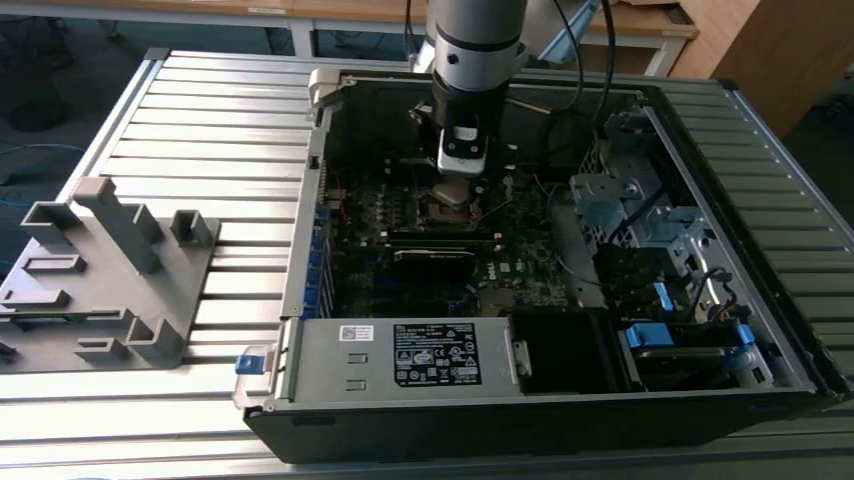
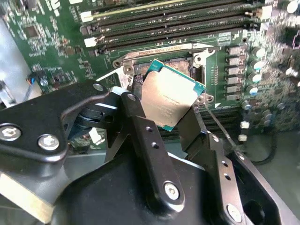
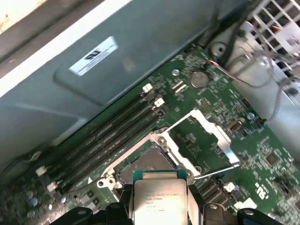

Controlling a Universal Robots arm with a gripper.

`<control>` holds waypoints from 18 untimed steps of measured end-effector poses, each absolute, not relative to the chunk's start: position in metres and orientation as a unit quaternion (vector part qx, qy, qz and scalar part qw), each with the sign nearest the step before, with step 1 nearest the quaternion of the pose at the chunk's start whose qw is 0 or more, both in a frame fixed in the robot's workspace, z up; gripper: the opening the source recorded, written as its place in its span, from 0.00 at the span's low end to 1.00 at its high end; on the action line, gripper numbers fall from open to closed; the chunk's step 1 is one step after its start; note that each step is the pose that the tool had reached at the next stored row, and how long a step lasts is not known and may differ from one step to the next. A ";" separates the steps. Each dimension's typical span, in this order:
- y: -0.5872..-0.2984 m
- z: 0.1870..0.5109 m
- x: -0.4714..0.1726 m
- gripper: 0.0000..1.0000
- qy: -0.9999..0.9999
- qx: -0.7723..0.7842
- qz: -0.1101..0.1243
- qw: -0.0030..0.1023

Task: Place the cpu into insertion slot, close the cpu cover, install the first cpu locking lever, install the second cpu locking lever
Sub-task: 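Place the cpu into insertion slot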

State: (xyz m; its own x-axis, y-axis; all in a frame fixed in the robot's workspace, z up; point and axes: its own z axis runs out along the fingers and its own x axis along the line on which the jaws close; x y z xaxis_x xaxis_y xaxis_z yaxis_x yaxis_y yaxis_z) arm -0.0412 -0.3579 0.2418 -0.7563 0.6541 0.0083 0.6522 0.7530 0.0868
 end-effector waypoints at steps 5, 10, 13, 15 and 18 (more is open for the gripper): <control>-0.358 0.242 -0.041 0.54 0.933 0.356 0.042 0.012; -0.358 0.242 -0.041 0.54 0.932 0.360 0.042 0.012; -0.358 0.241 -0.041 0.54 0.923 0.381 0.042 0.013; -0.358 0.241 -0.041 0.54 0.916 0.398 0.042 0.013; -0.358 0.241 -0.041 0.54 0.905 0.423 0.041 0.015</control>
